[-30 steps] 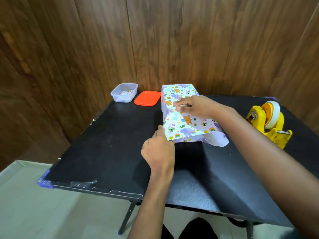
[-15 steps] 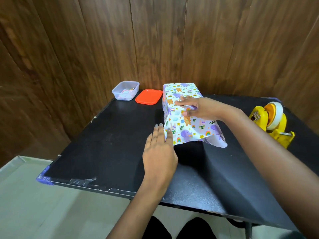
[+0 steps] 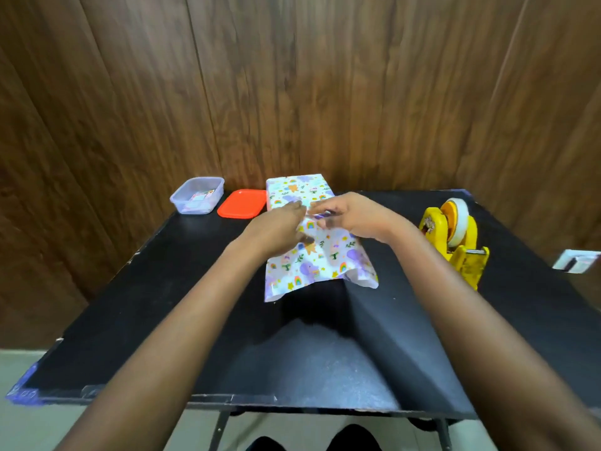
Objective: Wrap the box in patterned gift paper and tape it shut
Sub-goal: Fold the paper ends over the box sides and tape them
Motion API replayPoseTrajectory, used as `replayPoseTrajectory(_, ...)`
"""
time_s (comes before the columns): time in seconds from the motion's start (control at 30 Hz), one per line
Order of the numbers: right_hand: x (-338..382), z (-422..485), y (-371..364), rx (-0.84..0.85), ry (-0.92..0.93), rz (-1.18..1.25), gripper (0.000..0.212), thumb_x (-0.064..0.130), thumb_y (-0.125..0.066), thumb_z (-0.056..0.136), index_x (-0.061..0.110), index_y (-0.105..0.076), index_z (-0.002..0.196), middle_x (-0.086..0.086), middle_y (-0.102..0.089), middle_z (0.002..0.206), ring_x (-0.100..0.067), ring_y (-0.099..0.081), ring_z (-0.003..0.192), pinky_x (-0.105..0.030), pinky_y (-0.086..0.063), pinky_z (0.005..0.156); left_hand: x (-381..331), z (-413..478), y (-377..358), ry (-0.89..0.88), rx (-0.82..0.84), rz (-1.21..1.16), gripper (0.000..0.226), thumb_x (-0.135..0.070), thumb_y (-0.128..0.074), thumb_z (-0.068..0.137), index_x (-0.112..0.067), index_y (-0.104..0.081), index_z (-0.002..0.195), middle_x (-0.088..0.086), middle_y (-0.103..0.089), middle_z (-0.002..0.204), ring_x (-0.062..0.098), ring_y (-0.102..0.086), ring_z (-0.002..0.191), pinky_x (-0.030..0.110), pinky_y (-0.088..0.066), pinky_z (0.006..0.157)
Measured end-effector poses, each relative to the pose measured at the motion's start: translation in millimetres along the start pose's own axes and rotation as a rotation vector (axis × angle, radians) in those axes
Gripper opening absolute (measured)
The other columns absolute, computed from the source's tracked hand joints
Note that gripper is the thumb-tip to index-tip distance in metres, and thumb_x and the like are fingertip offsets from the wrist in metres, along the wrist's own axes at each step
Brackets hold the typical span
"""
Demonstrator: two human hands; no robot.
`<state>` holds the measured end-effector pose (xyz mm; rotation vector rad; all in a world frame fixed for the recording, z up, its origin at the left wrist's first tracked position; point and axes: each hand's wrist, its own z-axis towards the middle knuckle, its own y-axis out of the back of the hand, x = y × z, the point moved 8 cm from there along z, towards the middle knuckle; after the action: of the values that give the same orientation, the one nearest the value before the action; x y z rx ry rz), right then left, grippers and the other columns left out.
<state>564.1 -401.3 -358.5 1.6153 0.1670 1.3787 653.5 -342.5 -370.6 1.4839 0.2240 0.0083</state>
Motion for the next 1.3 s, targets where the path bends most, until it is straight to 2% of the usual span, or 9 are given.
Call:
replayPoseTrajectory(0.13, -22.2, -74.4, 20.2, -0.336, -0.056, 0.43, 0.048, -0.005, -0.059, 0.085, 0.018, -0.055, 0.127, 0.008, -0.054, 0.127, 0.001, -0.05, 0.116, -0.011, -0.041, 0.093, 3.7, 0.6, -2.9, -0.048, 0.017, 0.082, 0.072, -0.038, -0.05, 0.095, -0.013, -0.012, 0.15, 0.0, -0.003, 0.158, 0.013, -0.011, 0.145, 0.027, -0.019, 0.114)
replayPoseTrajectory(0.33, -32.1, -111.0, -37.1, -0.453, -0.13, 0.032, 0.081, 0.016, -0.067, 0.084, 0.021, -0.019, 0.149, 0.008, -0.02, 0.155, -0.005, -0.021, 0.141, -0.008, -0.018, 0.105, -2.5, 2.0, -3.1, -0.074, 0.022, 0.077, 0.069, -0.04, -0.042, 0.097, -0.013, -0.009, 0.15, 0.001, -0.003, 0.158, 0.012, -0.006, 0.145, 0.027, -0.014, 0.114)
replayPoseTrajectory(0.47, -41.0, -104.9, -31.3, -0.663, -0.286, -0.077, 0.067, 0.015, -0.061, 0.088, 0.018, -0.028, 0.147, 0.003, -0.035, 0.151, -0.012, -0.038, 0.135, -0.02, -0.031, 0.102, -0.1, -0.5, -6.2, -0.072, 0.021, 0.074, 0.068, -0.04, -0.042, 0.097, -0.014, -0.009, 0.15, -0.001, -0.002, 0.158, 0.01, -0.006, 0.145, 0.024, -0.013, 0.114)
replayPoseTrajectory(0.6, -31.0, -107.6, -26.6, -0.855, -0.158, -0.295, 0.046, -0.001, -0.051, 0.069, 0.002, -0.067, 0.112, -0.01, -0.071, 0.107, -0.019, -0.072, 0.084, -0.02, -0.048, 0.066, 0.2, 0.9, -6.0, -0.075, 0.015, 0.072, 0.067, -0.039, -0.04, 0.098, -0.014, -0.007, 0.151, -0.001, -0.001, 0.158, 0.009, -0.004, 0.145, 0.022, -0.01, 0.113)
replayPoseTrajectory(0.9, -26.2, -110.8, -29.9, -0.708, -0.107, -0.408, 0.055, -0.003, -0.037, 0.071, 0.013, -0.07, 0.112, -0.009, -0.063, 0.124, -0.019, -0.067, 0.102, -0.022, -0.055, 0.059, 0.3, 2.0, -7.1, -0.07, -0.015, 0.085, 0.066, -0.037, -0.041, 0.098, -0.014, -0.009, 0.15, -0.001, -0.003, 0.158, 0.01, -0.005, 0.145, 0.024, -0.012, 0.114)
replayPoseTrajectory(1.0, -29.7, -109.0, -28.8, -0.406, -0.226, -0.289, 0.055, 0.001, -0.043, 0.089, 0.023, -0.044, 0.139, 0.001, -0.018, 0.157, -0.013, -0.03, 0.14, -0.022, -0.039, 0.098, 0.2, 1.5, -6.4, -0.07, -0.02, 0.084, 0.066, -0.037, -0.042, 0.098, -0.014, -0.009, 0.15, -0.001, -0.004, 0.158, 0.01, -0.006, 0.145, 0.024, -0.012, 0.114)
replayPoseTrajectory(1.07, -33.3, -110.1, -25.6, -0.182, -0.293, -0.072, 0.042, 0.015, -0.051, 0.093, 0.02, -0.051, 0.134, -0.003, -0.014, 0.158, -0.014, -0.02, 0.144, -0.022, -0.028, 0.105, 0.4, 1.0, -5.9, -0.07, -0.026, 0.087, 0.065, -0.036, -0.042, 0.098, -0.014, -0.009, 0.15, -0.001, -0.004, 0.158, 0.01, -0.006, 0.145, 0.023, -0.012, 0.114)
replayPoseTrajectory(1.17, -33.5, -101.1, 0.2, -0.406, -0.322, 0.149, 0.033, 0.035, -0.057, 0.091, 0.003, -0.065, 0.088, -0.018, -0.059, 0.125, -0.01, -0.052, 0.116, -0.018, -0.037, 0.073, -0.4, 0.4, -5.5, -0.062, -0.029, 0.087, 0.064, -0.035, -0.042, 0.099, -0.014, -0.01, 0.15, -0.001, -0.004, 0.158, 0.011, -0.007, 0.145, 0.023, -0.012, 0.113)
replayPoseTrajectory(1.3, -50.2, -62.4, -3.0, -0.403, -0.483, 0.227, 0.031, 0.036, -0.062, 0.088, 0.007, -0.057, 0.099, -0.006, -0.059, 0.095, -0.018, -0.059, 0.082, -0.023, -0.037, 0.058, -1.7, 0.7, -5.0, -0.063, -0.024, 0.078, 0.065, -0.035, -0.042, 0.098, -0.014, -0.01, 0.15, -0.001, -0.005, 0.158, 0.011, -0.007, 0.145, 0.023, -0.012, 0.113)
